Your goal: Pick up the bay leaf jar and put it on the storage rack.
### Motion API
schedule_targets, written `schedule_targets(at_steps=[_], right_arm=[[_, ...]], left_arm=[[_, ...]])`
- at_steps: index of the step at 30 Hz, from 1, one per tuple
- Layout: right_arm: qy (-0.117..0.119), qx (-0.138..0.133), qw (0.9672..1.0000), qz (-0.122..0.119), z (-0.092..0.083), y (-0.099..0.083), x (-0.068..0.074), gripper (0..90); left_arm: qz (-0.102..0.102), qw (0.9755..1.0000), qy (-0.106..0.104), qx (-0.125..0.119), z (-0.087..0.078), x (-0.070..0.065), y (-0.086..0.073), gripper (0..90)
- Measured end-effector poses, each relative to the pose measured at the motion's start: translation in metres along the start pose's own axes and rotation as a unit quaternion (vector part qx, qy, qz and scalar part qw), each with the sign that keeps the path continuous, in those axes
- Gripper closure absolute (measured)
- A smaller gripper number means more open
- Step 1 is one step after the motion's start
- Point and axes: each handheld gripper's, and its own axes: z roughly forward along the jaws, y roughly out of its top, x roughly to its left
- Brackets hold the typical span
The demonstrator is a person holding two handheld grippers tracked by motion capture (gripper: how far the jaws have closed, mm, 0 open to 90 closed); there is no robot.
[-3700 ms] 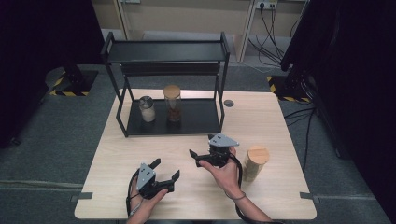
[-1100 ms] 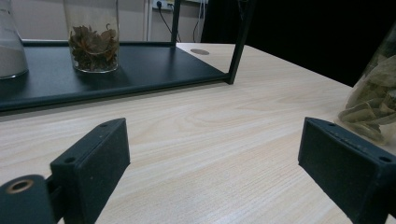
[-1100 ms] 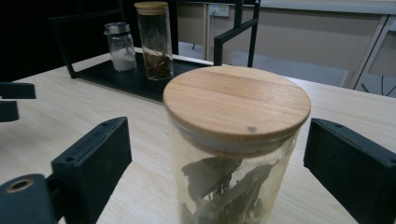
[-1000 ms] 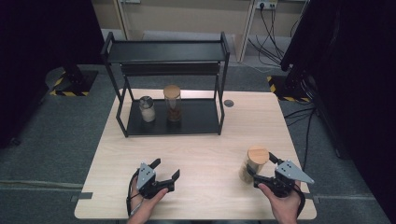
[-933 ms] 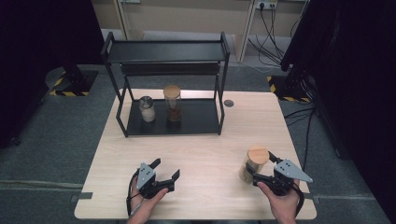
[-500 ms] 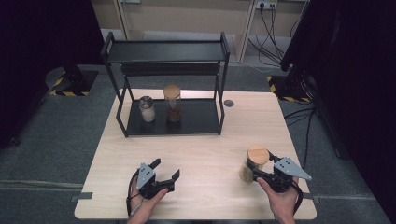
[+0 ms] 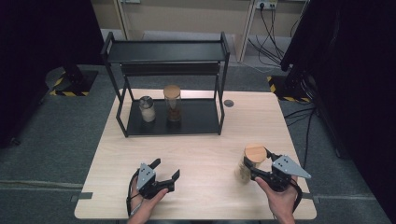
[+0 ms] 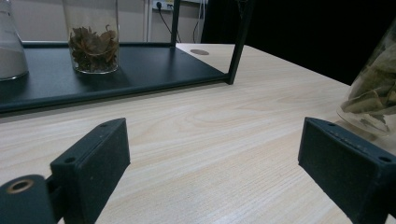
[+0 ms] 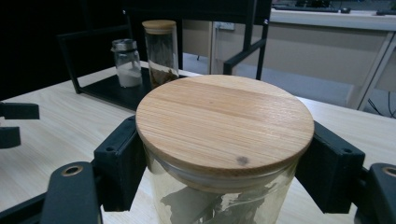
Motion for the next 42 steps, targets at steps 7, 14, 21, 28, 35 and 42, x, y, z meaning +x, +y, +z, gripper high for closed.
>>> schedule_targets(at_steps=[7,14,21,28,35,42], right_arm=[[0.011,-0.003,0.9999,-0.008,0.011,0.009,0.007,25.1],[0.018,-0.007,0.9998,-0.01,0.019,0.015,0.013,25.1],[0.024,-0.013,0.9995,-0.012,0.025,0.02,0.018,25.1],[0.03,-0.018,0.9993,-0.016,0.034,0.028,0.023,25.1],[0.036,-0.022,0.999,-0.018,0.043,0.036,0.028,25.2],[0.04,-0.022,0.9988,-0.018,0.054,0.04,0.033,25.2]], left_arm=[[0.001,1.0,0.0,0.0,0.0,0.0,0.0,8.3],[0.001,1.0,0.0,0.0,0.0,0.0,0.0,8.3],[0.001,1.0,0.0,0.0,0.0,0.0,0.0,8.4],[0.003,1.0,0.0,0.0,0.0,-0.001,0.0,8.4],[0.004,1.0,-0.001,0.0,0.0,-0.001,0.0,8.4],[0.003,1.0,-0.001,0.001,0.0,-0.001,0.0,8.4]])
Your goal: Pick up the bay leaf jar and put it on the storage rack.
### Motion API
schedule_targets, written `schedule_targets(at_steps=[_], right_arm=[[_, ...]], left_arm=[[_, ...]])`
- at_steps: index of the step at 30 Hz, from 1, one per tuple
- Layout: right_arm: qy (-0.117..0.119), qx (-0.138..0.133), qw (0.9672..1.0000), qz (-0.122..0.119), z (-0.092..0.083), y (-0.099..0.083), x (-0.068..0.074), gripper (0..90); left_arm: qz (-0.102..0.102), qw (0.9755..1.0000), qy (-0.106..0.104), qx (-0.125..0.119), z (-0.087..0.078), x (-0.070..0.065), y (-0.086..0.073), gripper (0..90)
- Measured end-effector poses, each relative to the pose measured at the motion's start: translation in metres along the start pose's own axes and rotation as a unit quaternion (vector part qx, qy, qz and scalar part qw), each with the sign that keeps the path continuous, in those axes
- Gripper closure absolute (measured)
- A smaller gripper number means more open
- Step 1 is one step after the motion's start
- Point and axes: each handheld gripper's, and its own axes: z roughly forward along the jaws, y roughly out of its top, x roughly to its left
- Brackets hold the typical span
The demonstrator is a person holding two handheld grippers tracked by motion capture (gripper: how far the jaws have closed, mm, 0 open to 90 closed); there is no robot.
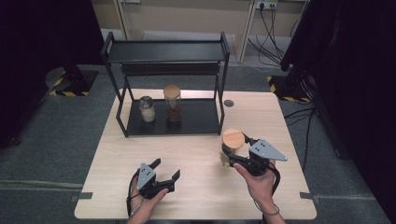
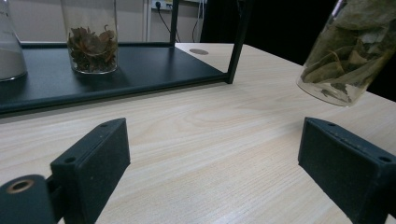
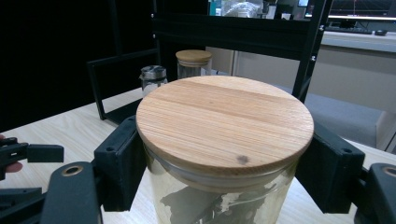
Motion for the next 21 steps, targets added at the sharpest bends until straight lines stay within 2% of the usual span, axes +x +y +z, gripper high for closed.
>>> schedule_targets(at_steps=[21], right_arm=[[0.002,-0.01,0.9999,0.005,0.036,0.013,0.004,25.1]], left_arm=[[0.001,1.0,-0.001,0.0,0.0,0.0,0.0,8.4]])
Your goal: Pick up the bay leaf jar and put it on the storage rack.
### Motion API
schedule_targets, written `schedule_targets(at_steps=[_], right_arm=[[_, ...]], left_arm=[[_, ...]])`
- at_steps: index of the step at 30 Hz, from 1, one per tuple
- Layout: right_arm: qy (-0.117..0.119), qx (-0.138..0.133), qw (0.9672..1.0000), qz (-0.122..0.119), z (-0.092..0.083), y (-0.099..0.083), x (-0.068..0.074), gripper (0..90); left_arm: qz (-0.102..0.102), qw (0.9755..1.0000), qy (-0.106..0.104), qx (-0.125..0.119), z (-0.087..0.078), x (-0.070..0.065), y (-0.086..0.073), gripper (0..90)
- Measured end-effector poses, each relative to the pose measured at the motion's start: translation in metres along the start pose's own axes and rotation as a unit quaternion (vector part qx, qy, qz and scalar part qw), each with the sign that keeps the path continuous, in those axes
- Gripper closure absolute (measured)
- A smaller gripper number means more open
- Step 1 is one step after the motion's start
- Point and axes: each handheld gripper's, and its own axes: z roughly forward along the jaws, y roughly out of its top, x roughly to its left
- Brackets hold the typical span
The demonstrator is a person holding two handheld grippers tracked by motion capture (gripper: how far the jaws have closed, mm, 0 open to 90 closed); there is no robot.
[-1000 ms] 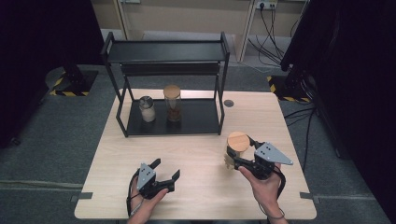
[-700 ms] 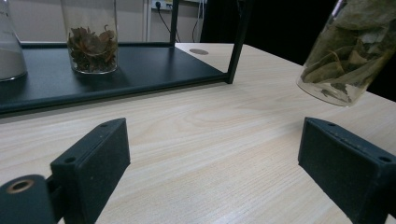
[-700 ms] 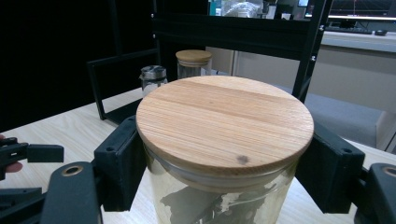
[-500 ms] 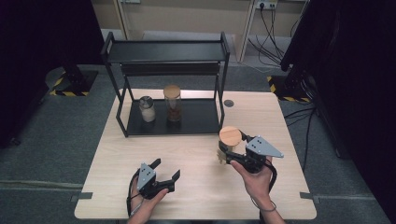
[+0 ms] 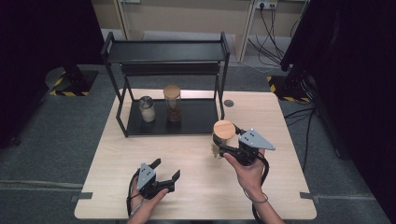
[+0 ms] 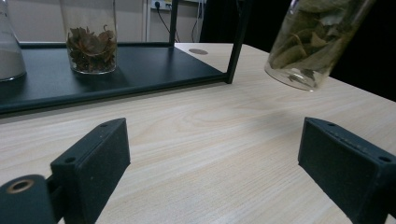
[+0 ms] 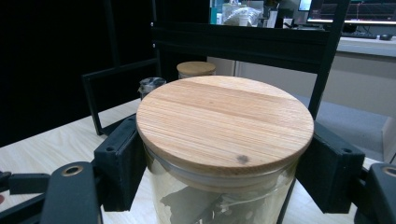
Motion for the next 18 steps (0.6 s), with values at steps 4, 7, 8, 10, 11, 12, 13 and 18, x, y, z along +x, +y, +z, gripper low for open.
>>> schedule_targets(at_steps=[4,7,8,10,11,12,13,18], right_arm=[[0.001,-0.001,1.0,-0.002,0.007,0.003,0.001,25.1],[-0.001,-0.003,1.0,-0.005,0.013,0.005,0.003,25.2],[-0.002,-0.003,1.0,-0.006,0.016,0.006,0.003,25.1],[-0.002,-0.002,1.0,-0.005,0.021,0.007,0.004,25.2],[-0.002,-0.001,1.0,-0.006,0.024,0.007,0.004,25.2],[-0.002,-0.001,1.0,-0.006,0.027,0.007,0.004,25.2],[-0.001,0.0,1.0,-0.007,0.029,0.007,0.005,25.2],[0.001,0.004,1.0,-0.006,0.04,0.008,0.006,25.2]], left_arm=[[0.0,1.0,-0.001,-0.001,0.0,0.0,0.0,8.4],[0.001,1.0,-0.001,-0.001,0.0,0.0,0.0,8.4],[0.001,1.0,-0.001,-0.001,0.0,0.0,0.0,8.4],[0.002,1.0,-0.001,-0.001,0.0,0.0,0.0,8.4],[0.002,1.0,-0.001,-0.001,0.0,0.0,0.0,8.4],[0.002,1.0,-0.001,-0.001,0.0,0.0,0.0,8.4],[0.001,1.0,-0.001,-0.001,0.0,0.0,0.0,8.4],[0.001,1.0,-0.002,-0.001,0.0,0.0,0.0,8.4]])
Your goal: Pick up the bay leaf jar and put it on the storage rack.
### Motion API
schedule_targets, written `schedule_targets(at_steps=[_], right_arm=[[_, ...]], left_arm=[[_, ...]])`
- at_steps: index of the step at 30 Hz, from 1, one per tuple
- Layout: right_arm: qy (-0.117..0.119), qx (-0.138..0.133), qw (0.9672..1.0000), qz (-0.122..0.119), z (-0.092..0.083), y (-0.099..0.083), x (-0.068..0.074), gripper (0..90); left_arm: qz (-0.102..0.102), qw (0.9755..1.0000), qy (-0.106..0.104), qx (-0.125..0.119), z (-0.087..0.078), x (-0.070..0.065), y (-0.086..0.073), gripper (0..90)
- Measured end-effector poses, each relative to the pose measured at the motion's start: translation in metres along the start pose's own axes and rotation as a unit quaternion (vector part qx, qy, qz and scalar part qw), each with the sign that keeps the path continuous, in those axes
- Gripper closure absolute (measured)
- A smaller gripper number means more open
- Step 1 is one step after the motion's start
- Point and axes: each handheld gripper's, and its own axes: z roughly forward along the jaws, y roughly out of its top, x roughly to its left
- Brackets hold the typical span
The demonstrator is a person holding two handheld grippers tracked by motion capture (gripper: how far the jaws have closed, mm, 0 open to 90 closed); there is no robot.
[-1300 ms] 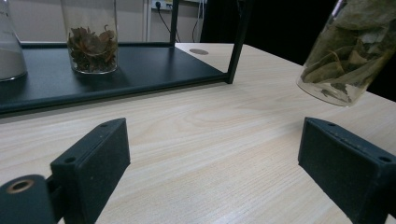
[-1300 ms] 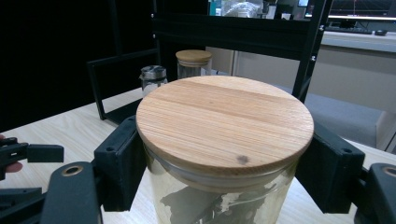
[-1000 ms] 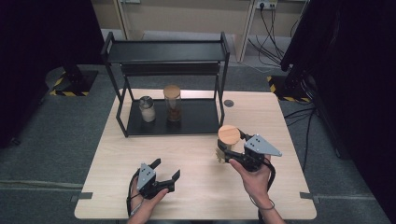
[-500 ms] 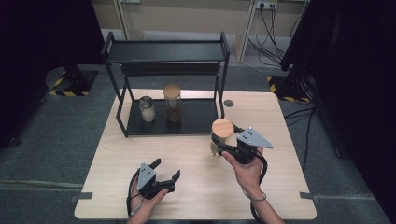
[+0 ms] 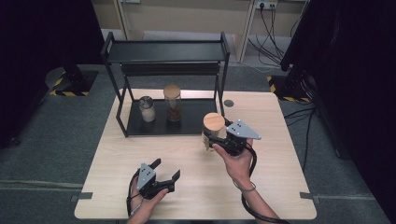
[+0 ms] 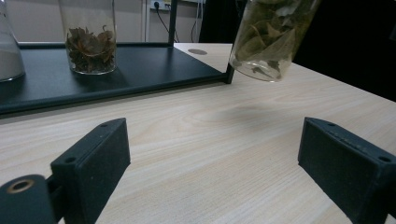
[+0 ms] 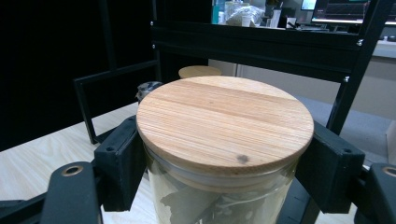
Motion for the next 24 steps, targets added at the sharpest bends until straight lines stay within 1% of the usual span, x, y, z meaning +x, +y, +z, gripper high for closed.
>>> schedule_targets(at_steps=[10,24], right_arm=[[-0.001,0.002,1.0,0.007,0.014,0.002,0.001,25.2],[-0.002,0.005,0.9999,0.01,0.037,0.007,0.002,25.2]], left_arm=[[0.0,1.0,-0.001,0.0,0.0,0.0,0.0,8.5],[-0.001,1.0,-0.003,0.001,0.0,0.0,0.0,8.5]])
